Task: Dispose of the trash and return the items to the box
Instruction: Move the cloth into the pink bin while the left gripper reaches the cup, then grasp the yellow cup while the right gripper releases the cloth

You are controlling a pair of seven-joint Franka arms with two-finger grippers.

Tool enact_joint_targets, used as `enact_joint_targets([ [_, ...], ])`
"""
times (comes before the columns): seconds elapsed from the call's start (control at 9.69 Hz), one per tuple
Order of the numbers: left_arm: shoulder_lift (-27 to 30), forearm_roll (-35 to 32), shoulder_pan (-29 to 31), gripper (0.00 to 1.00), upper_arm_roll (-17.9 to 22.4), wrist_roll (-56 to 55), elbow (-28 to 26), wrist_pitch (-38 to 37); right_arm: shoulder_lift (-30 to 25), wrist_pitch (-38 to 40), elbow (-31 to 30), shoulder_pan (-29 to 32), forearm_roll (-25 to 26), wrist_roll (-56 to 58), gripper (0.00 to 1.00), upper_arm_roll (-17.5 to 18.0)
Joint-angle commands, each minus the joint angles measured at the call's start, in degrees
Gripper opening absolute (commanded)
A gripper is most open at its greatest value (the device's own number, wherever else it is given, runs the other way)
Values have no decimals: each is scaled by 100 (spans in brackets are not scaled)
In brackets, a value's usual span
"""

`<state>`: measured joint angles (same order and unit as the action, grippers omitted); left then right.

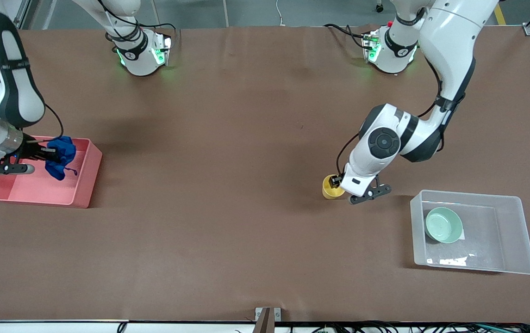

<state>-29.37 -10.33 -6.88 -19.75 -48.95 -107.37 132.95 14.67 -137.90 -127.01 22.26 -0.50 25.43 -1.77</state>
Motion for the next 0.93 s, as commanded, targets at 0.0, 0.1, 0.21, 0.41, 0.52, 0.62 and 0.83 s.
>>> enact_joint_targets([
  [0.0, -236, -145, -15, 25, 41, -106, -48, 179, 404, -368, 45, 200, 41, 146, 21, 107],
  [0.1, -245, -145, -15, 9, 41, -106, -21, 179, 518, -534, 45, 191, 41, 146, 38, 107],
  [0.21, -201, -145, -15, 0, 41, -106, -12, 179, 528, -519, 71, 147, 32, 85, 77, 116],
  [0.41, 61, -145, 107, 0, 41, -36, 197, 66, 310, -449, 98, 77, 32, 59, 100, 142],
  [0.52, 211, -145, 134, 0, 85, -10, 486, -240, -31, -39, 202, -45, 32, 50, 100, 151],
  [0.62, 230, -145, 221, 0, 111, 182, 941, -704, -313, 574, 473, -246, 32, -72, 100, 142],
  [0.83, 230, -154, 650, 0, 103, 1084, 1646, -1445, -727, 2015, 1272, -546, 32, -467, 100, 142],
])
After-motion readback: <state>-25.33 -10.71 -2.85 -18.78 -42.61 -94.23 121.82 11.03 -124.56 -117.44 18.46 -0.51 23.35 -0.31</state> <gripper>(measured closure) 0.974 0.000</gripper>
